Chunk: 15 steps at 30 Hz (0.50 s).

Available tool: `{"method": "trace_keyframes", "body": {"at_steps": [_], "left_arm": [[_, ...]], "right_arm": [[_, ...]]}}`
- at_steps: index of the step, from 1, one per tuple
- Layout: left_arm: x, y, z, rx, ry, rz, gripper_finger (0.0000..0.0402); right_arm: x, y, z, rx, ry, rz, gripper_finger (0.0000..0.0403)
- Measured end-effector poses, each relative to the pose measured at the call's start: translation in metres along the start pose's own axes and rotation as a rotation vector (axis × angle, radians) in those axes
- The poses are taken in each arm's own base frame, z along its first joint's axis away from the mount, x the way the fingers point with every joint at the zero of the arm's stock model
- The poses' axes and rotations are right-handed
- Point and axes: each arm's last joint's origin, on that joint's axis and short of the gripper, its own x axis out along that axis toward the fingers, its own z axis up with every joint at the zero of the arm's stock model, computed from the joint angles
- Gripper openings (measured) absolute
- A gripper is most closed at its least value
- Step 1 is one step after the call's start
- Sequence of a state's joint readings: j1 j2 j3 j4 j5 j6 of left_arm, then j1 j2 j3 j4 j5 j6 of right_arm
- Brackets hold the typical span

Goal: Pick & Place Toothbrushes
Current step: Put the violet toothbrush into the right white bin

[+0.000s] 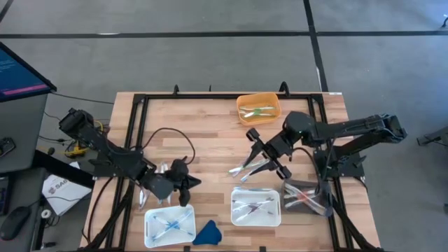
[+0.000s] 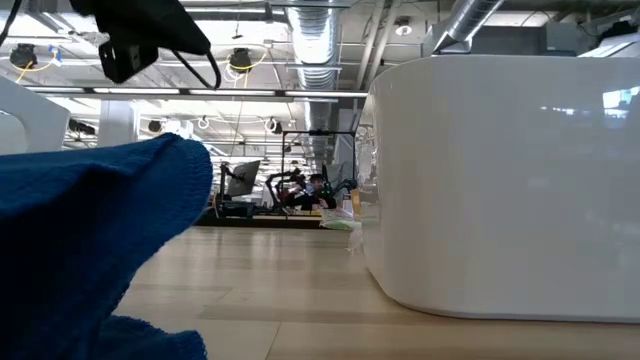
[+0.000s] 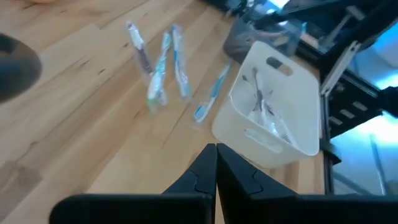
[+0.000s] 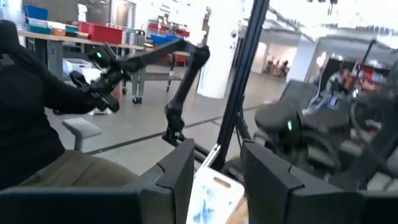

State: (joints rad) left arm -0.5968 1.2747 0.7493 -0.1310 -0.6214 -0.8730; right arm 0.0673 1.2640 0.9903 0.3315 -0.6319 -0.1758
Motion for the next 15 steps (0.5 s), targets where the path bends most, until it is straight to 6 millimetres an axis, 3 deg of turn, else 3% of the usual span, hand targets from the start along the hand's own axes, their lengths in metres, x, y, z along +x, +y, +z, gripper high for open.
{"method": "trace_keyframes", "body": {"at_steps": [8,15], "left_arm": [[-0.019,-0.009,0.023,-0.093,0.148,0.115,0.0000],[-0.033,0.008,0.013,-0.267,0.447,0.312,0.0000]], "right_arm": [[-0.011,-0.013,-0.009,0.095,0.071,-0.053,0.0124],[-0.021,-0.025,-0.015,0.140,0.109,-0.106,0.0124]]}}
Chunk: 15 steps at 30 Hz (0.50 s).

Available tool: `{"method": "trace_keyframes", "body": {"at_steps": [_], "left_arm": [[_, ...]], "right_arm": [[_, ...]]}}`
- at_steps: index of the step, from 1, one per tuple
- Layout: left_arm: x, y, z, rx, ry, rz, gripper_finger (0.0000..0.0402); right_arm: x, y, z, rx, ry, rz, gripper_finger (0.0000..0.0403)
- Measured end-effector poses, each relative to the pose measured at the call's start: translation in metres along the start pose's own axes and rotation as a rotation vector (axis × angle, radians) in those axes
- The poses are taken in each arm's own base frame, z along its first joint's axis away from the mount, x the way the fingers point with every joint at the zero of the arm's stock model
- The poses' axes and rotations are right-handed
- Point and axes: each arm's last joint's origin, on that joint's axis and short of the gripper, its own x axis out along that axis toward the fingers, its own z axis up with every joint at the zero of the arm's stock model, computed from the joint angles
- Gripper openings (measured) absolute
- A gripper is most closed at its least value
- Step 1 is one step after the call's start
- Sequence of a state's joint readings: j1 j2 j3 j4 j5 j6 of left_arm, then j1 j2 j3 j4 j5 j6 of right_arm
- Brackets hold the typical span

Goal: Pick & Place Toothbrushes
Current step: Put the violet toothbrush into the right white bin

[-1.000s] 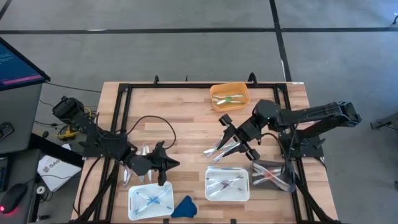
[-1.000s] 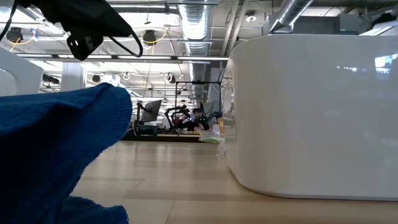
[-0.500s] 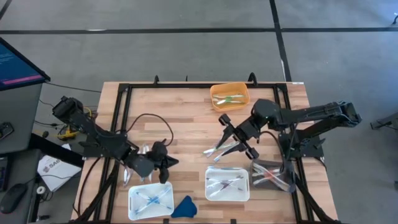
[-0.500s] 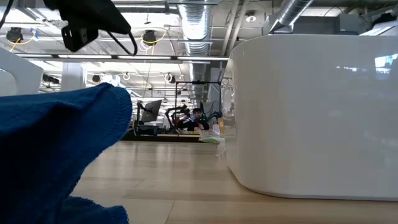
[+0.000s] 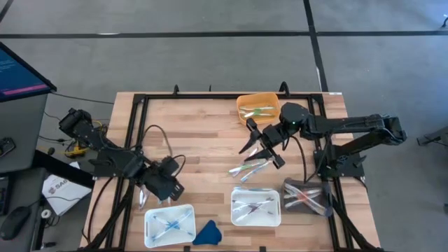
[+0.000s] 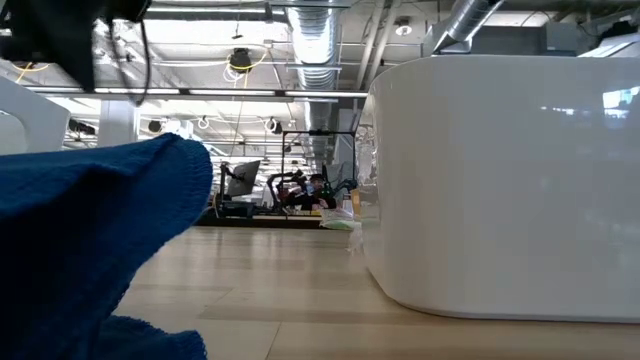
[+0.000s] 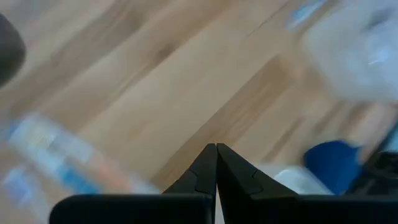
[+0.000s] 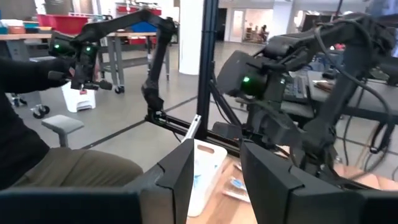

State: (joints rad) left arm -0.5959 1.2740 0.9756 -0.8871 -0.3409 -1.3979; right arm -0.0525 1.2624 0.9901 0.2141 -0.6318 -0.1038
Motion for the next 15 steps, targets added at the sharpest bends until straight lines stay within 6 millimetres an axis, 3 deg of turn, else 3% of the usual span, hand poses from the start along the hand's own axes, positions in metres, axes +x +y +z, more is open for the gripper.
{"method": "trace_keyframes", "body": {"at_steps": [8,15], "left_arm": [[-0.004,0.023,-0.010,-0.128,0.244,0.231,0.0000],[0.007,0.041,-0.018,-0.232,0.288,0.369,0.0001]], "right_arm": [[-0.002,-0.003,-0.002,0.013,0.017,-0.013,0.0124],[-0.002,-0.003,-0.002,0.021,0.018,-0.012,0.0124]]}}
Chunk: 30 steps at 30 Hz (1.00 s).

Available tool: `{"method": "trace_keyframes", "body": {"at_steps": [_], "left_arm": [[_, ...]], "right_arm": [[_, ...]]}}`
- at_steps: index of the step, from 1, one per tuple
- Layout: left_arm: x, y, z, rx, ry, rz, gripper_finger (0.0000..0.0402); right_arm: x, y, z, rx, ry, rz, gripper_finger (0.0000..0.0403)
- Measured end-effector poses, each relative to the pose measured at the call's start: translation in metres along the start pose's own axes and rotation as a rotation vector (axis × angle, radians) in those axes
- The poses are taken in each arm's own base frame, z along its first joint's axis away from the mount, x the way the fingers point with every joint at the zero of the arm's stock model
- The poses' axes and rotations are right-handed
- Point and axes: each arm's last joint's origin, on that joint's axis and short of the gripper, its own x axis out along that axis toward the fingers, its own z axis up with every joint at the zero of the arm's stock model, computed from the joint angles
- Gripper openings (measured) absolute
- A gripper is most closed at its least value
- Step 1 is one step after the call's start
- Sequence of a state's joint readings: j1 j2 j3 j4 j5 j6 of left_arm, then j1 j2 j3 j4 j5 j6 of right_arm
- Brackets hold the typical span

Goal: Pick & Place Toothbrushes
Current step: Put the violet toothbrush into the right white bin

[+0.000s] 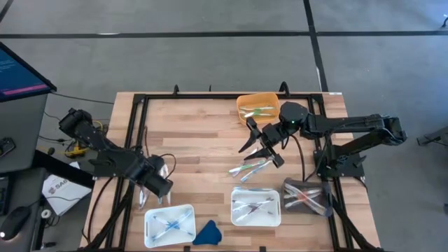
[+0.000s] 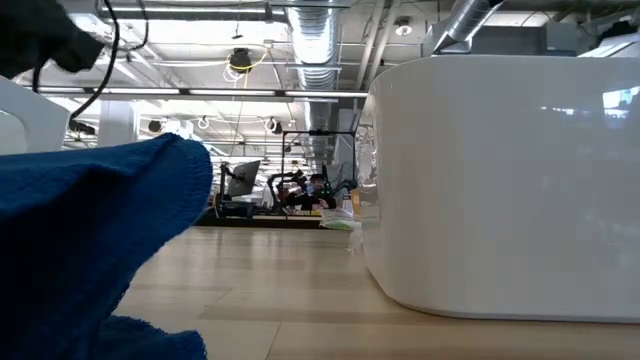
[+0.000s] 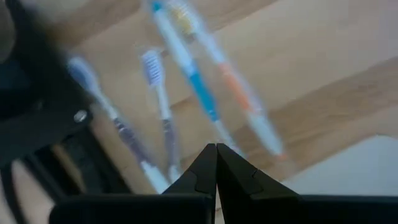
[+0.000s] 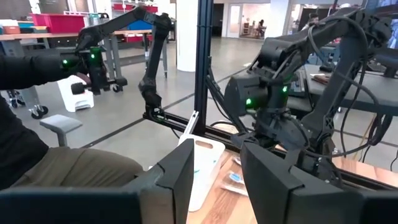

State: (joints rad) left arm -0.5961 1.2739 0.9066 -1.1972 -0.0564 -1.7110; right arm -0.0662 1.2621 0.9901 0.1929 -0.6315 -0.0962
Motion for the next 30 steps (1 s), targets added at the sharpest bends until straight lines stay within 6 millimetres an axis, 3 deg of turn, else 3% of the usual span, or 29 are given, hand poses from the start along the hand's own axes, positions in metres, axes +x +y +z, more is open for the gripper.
{"method": "trace_keyframes", "body": {"at_steps": [13,23,30], "left_arm": [[0.040,0.019,-0.002,-0.081,0.072,0.112,0.0014],[0.073,0.026,-0.002,-0.142,0.079,0.055,0.0114],[0.086,0.034,-0.002,-0.140,0.074,0.078,0.0164]], "right_arm": [[0.000,0.000,-0.001,0.016,0.008,0.001,0.0124],[0.000,0.000,-0.001,0.016,0.008,0.001,0.0124],[0.000,0.000,-0.001,0.016,0.008,0.001,0.0124]]}}
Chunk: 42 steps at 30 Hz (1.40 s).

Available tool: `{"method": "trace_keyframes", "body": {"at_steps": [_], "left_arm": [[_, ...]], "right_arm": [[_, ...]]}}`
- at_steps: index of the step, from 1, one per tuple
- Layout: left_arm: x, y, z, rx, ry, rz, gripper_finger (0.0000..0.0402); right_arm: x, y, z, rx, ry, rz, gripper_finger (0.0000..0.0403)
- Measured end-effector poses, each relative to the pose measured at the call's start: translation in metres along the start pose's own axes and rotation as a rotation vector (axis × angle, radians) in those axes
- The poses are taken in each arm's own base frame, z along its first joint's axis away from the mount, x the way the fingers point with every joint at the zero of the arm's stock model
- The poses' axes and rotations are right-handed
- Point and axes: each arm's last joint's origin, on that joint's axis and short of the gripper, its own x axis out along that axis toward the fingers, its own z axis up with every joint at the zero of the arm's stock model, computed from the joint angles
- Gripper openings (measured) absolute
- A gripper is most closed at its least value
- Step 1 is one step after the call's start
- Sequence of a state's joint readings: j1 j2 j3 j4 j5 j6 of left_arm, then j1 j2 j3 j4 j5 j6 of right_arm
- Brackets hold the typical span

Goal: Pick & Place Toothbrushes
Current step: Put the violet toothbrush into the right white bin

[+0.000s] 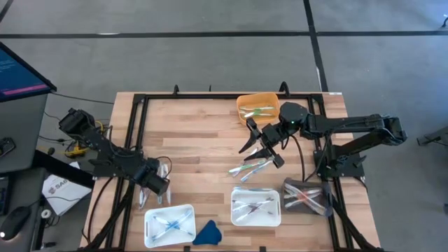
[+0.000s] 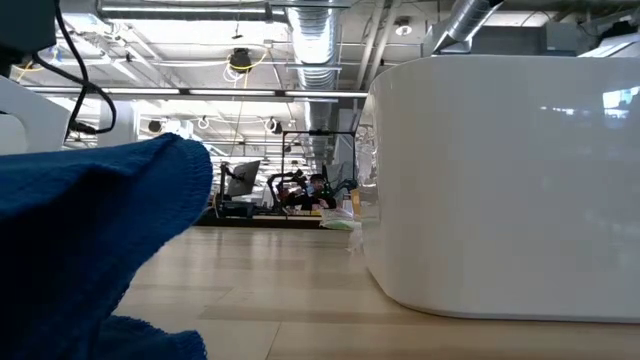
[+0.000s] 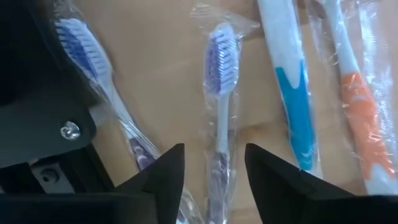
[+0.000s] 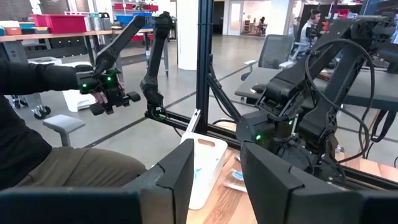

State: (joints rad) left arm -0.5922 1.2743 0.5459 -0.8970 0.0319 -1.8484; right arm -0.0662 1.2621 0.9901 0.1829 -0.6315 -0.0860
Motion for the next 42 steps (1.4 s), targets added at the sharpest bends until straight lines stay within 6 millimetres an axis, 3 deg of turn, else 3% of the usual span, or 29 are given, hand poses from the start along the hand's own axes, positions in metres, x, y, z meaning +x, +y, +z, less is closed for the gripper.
{"method": "trace_keyframes", "body": {"at_steps": [5,12,24,42], "left_arm": [[0.006,0.002,0.001,0.000,0.000,-0.006,0.0171],[0.011,0.004,0.001,0.001,0.005,-0.024,0.0142],[0.012,0.002,0.001,0.009,0.007,-0.045,0.0014],[-0.007,0.000,0.002,0.034,-0.048,-0.170,0.0006]], "right_arm": [[0.000,0.000,0.000,-0.002,0.000,0.000,0.0124],[0.000,0.000,0.000,-0.002,0.000,0.000,0.0124],[0.000,0.000,0.000,-0.002,-0.001,0.000,0.0124],[0.000,0.000,0.000,0.010,0.002,0.000,0.0124]]}}
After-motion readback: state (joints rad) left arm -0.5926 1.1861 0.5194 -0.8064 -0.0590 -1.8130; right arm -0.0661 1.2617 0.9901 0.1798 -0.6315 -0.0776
